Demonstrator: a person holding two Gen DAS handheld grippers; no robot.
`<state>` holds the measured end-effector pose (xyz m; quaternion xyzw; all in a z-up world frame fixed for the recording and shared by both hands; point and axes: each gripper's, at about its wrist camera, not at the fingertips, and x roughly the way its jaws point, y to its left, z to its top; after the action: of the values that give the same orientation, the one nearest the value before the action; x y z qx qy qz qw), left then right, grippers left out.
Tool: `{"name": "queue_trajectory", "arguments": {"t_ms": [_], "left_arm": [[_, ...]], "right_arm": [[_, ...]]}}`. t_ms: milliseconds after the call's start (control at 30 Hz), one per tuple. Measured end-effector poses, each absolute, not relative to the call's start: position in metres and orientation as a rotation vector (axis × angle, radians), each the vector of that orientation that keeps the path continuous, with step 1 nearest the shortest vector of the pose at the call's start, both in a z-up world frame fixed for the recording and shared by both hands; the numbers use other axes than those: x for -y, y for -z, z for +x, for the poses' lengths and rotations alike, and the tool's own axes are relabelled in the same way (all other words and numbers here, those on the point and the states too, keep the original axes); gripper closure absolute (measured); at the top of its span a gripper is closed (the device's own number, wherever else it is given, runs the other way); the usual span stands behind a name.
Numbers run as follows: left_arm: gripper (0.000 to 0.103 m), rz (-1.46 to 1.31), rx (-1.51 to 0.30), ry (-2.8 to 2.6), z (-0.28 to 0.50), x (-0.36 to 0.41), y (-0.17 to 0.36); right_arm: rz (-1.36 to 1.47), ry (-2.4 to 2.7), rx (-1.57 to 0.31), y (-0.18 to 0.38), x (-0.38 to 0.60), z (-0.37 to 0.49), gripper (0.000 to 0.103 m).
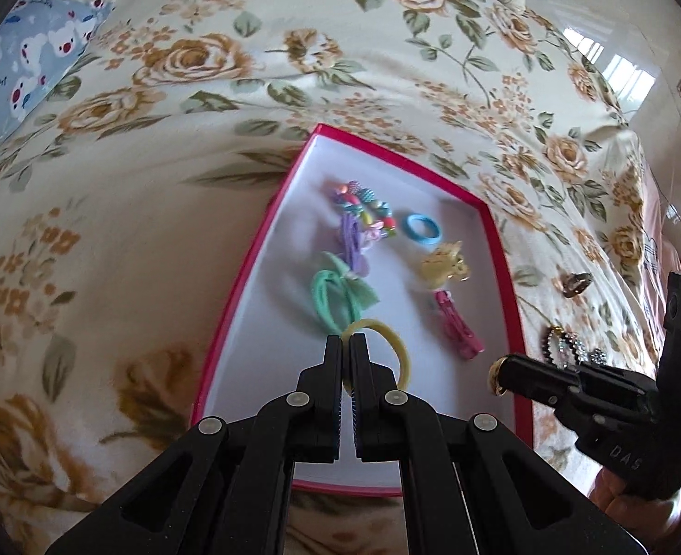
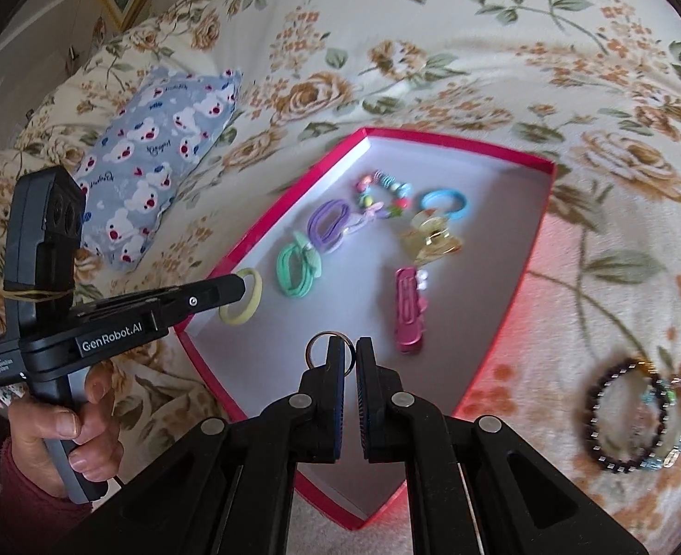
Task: Organize jewelry
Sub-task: 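Open left tool to drop the yellow tie while right tool releases the gold ring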
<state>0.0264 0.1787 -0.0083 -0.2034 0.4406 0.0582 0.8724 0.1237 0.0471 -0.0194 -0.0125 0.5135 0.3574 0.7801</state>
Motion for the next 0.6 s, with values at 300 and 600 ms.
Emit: {"name": "queue_trajectory", "arguments": {"t_ms": [300,600], "left_arm": [[0.101,-0.44,-0.955,-0.145,0.038,-0.189,0.027],[0.101,-0.418,-0.993,-0.159,0.048,-0.184,0.039]], "right_arm": [[-0.082,-0.775,-1.163,0.042,-0.066,0.126,0.099],[-0.172,-0.768,-1.165,0.052,-0.077,0.125,0.098]]}}
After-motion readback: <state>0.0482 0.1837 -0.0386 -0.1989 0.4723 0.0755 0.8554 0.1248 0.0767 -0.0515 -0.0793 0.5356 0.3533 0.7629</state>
